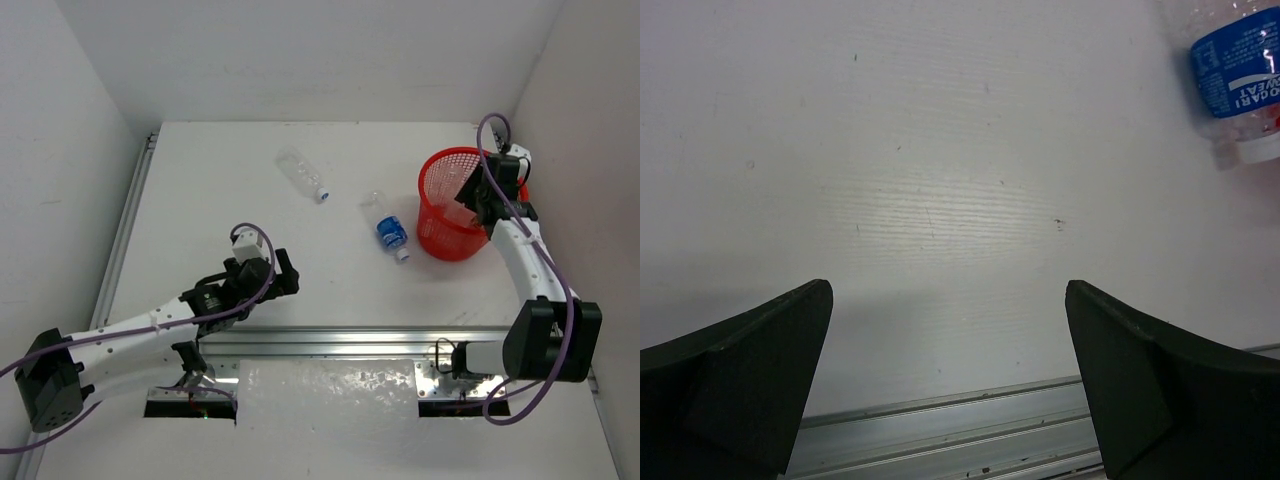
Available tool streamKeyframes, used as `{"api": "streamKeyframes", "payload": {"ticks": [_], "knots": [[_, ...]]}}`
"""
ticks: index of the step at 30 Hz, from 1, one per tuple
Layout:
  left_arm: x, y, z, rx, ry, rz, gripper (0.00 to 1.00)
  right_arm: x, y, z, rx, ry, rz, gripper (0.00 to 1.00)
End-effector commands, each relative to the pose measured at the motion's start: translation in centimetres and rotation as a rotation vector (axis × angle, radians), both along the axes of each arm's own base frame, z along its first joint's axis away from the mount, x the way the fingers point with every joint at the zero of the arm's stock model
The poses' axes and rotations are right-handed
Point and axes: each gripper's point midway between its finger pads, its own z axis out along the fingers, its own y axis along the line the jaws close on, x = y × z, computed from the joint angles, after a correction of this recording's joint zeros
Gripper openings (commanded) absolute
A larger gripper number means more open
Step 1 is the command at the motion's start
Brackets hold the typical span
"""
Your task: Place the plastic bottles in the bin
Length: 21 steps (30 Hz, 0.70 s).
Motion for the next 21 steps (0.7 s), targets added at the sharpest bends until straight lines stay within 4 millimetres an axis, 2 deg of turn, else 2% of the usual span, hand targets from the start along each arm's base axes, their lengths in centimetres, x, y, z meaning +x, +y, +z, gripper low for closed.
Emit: {"api": "streamKeyframes", "payload": {"ticks": [1, 4, 6, 7, 8, 9, 10, 11, 16, 19, 21], "knots": [[1.1, -1.5, 2.1, -0.079, -0.037, 0.008, 1.00, 0.5, -0.3, -1.0, -0.002, -0.024, -0.016, 0.06], [1.1, -1.5, 2.1, -0.088, -0.036, 0.013, 1.00, 0.2, -0.3, -2.1, 0.003, -0.015, -0.021, 0.05], [1.1, -1.5, 2.1, -0.087, -0.034, 0.016, 1.00, 0.2, -0.2, -2.1, 0.000, -0.016, -0.015, 0.06], [1.1, -1.4, 2.0, -0.085, -0.033, 0.019, 1.00, 0.3, -0.2, -1.7, 0.000, -0.020, -0.007, 0.08], [1.1, -1.4, 2.1, -0.086, -0.034, 0.021, 1.00, 0.4, 0.1, -1.4, 0.005, -0.020, 0.005, 0.14], [1.2, -1.3, 2.2, -0.084, -0.037, 0.024, 1.00, 0.5, 0.1, -0.9, 0.006, -0.024, 0.012, 0.28], [1.2, -1.4, 2.3, -0.084, -0.037, 0.026, 1.00, 0.5, 0.2, 0.2, 0.004, -0.040, 0.014, 0.75], [1.4, -1.5, 2.5, -0.085, -0.040, 0.029, 1.00, 0.5, 0.2, 0.9, 0.005, -0.050, 0.013, 0.82], [2.7, -1.9, 3.3, -0.068, -0.031, 0.058, 1.00, 0.4, 0.1, 5.1, -0.015, -0.094, 0.016, 0.98], [4.4, -2.3, 3.3, -0.063, 0.006, 0.080, 1.00, -0.2, -0.3, 7.4, -0.027, -0.112, -0.006, 0.99], [6.3, -2.4, 3.6, -0.053, 0.027, 0.099, 1.00, -1.1, -0.9, 9.2, -0.042, -0.119, -0.046, 0.99]]}}
